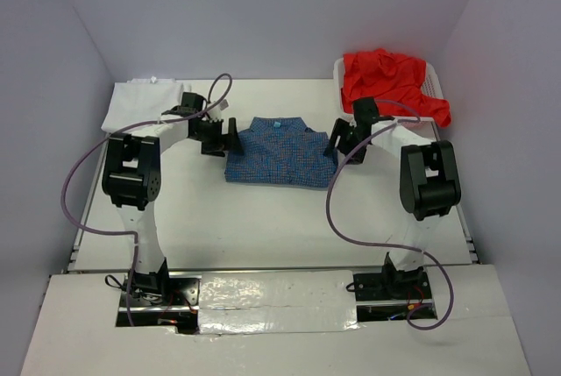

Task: Fold and stack the long sleeve shirts
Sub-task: Neatly place the folded shirt to the corner

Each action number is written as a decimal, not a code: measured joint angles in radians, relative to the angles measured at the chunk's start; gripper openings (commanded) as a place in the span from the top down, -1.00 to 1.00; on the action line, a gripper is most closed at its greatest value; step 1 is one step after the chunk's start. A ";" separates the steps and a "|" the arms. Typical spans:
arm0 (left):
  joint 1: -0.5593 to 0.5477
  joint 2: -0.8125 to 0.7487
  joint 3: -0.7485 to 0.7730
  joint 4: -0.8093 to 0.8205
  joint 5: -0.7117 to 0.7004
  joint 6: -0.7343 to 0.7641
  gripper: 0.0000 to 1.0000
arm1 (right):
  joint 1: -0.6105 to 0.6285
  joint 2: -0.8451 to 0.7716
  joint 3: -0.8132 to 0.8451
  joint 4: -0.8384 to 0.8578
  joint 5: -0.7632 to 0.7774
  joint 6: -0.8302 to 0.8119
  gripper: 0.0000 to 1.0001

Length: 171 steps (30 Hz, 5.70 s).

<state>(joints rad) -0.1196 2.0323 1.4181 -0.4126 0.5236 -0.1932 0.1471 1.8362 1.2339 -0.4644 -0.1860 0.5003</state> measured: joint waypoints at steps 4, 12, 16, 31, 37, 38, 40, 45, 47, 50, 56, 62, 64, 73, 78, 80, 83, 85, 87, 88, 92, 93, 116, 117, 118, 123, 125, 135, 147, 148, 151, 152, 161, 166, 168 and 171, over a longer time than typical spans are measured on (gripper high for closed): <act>-0.005 0.032 0.000 0.084 0.070 -0.053 -0.99 | 0.001 0.040 -0.021 0.042 -0.042 0.013 -0.52; -0.021 0.115 0.043 0.208 0.216 -0.129 -0.99 | 0.001 0.048 -0.069 0.146 -0.140 0.067 -0.37; -0.022 0.132 0.039 0.269 0.258 -0.150 -0.32 | 0.001 0.048 -0.093 0.198 -0.176 0.095 -0.31; -0.002 0.150 -0.021 0.299 0.336 -0.144 1.00 | 0.016 0.004 -0.142 0.216 -0.194 0.092 -0.30; 0.000 0.077 0.081 0.073 0.129 0.035 1.00 | 0.023 -0.112 -0.140 0.123 -0.164 0.032 -0.32; 0.000 0.070 0.107 0.042 0.089 0.067 1.00 | 0.023 -0.137 -0.138 0.109 -0.158 0.023 -0.32; 0.001 0.061 0.163 -0.016 0.013 0.124 1.00 | 0.023 -0.180 -0.132 0.080 -0.144 0.002 -0.32; 0.002 0.061 0.337 -0.154 -0.167 0.263 1.00 | 0.023 -0.241 -0.120 0.035 -0.117 -0.035 -0.32; 0.002 0.061 0.403 -0.202 -0.238 0.308 1.00 | 0.023 -0.251 -0.120 0.018 -0.109 -0.047 -0.32; 0.003 0.065 0.496 -0.253 -0.342 0.376 1.00 | 0.023 -0.257 -0.120 -0.002 -0.099 -0.057 -0.32; 0.003 0.088 0.611 -0.272 -0.537 0.468 1.00 | 0.023 -0.259 -0.121 -0.026 -0.086 -0.071 -0.31; -0.002 0.126 0.695 -0.254 -0.703 0.561 1.00 | 0.023 -0.264 -0.121 -0.039 -0.075 -0.079 -0.31; -0.002 0.127 0.702 -0.237 -0.753 0.591 1.00 | 0.023 -0.265 -0.121 -0.040 -0.069 -0.083 -0.30; -0.001 0.147 0.729 -0.126 -0.913 0.738 1.00 | 0.023 -0.288 -0.135 -0.057 -0.045 -0.102 -0.30; 0.008 0.147 0.728 -0.053 -0.924 0.764 1.00 | 0.023 -0.290 -0.146 -0.064 -0.035 -0.105 -0.29; 0.012 0.144 0.715 -0.010 -0.926 0.774 1.00 | 0.023 -0.290 -0.147 -0.071 -0.034 -0.106 -0.28; 0.018 0.140 0.695 0.031 -0.932 0.797 1.00 | 0.023 -0.292 -0.148 -0.077 -0.029 -0.109 -0.28; 0.024 0.140 0.695 0.032 -0.932 0.797 1.00 | 0.023 -0.296 -0.148 -0.079 -0.025 -0.110 -0.28; 0.035 0.140 0.701 0.033 -0.932 0.796 1.00 | 0.023 -0.306 -0.153 -0.078 -0.019 -0.113 -0.27; 0.043 0.140 0.701 0.035 -0.932 0.796 1.00 | 0.023 -0.311 -0.158 -0.079 -0.016 -0.114 -0.27; 0.080 0.140 0.701 0.037 -0.930 0.791 1.00 | 0.023 -0.322 -0.165 -0.084 -0.011 -0.120 -0.26; 0.090 0.140 0.701 0.037 -0.930 0.789 1.00 | 0.023 -0.322 -0.165 -0.085 -0.010 -0.121 -0.26; 0.365 0.175 0.677 0.022 -0.651 0.521 1.00 | 0.023 -0.321 -0.155 -0.132 -0.001 -0.140 -0.23; 0.377 0.198 0.689 0.017 -0.645 0.504 1.00 | 0.023 -0.321 -0.153 -0.134 -0.001 -0.141 -0.23; 0.384 0.218 0.700 0.015 -0.640 0.496 1.00 | 0.023 -0.321 -0.152 -0.135 -0.001 -0.143 -0.23; 0.414 0.297 0.738 0.008 -0.639 0.474 1.00 | 0.023 -0.321 -0.143 -0.143 -0.003 -0.143 -0.23; 0.420 0.314 0.746 0.009 -0.649 0.473 0.90 | 0.023 -0.321 -0.141 -0.147 -0.007 -0.145 -0.23; 0.418 0.370 0.806 0.005 -0.819 0.483 -0.99 | 0.023 -0.322 -0.140 -0.158 -0.018 -0.154 -0.25; 0.437 0.333 0.818 -0.043 -0.821 0.508 -0.99 | 0.023 -0.378 -0.141 -0.157 -0.036 -0.158 -0.78; 0.436 0.312 0.818 -0.074 -0.780 0.510 -0.99 | 0.023 -0.385 -0.143 -0.156 -0.035 -0.156 -0.87; 0.422 0.220 0.803 -0.179 -0.653 0.522 -0.99 | 0.018 -0.427 -0.176 -0.129 -0.037 -0.158 -1.00; 0.412 0.171 0.773 -0.205 -0.612 0.529 -0.99 | 0.016 -0.446 -0.195 -0.116 -0.038 -0.158 -0.99; 0.352 -0.488 0.018 -0.257 -0.346 0.567 -0.99 | 0.000 -0.604 -0.394 0.011 -0.046 -0.159 -0.99; 0.366 -0.755 -0.420 -0.261 -0.329 0.639 -0.99 | -0.001 -0.692 -0.537 0.108 -0.058 -0.159 -1.00; 0.366 -0.864 -0.557 -0.260 -0.330 0.664 -0.99 | -0.001 -0.729 -0.586 0.147 -0.068 -0.157 -0.99; 0.365 -1.022 -0.706 -0.264 -0.336 0.690 -0.99 | -0.001 -0.776 -0.634 0.198 -0.093 -0.158 -0.99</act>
<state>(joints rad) 0.2459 1.0107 0.7120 -0.6765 0.1879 0.4973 0.1459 1.0603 0.5999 -0.2668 -0.2787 0.3428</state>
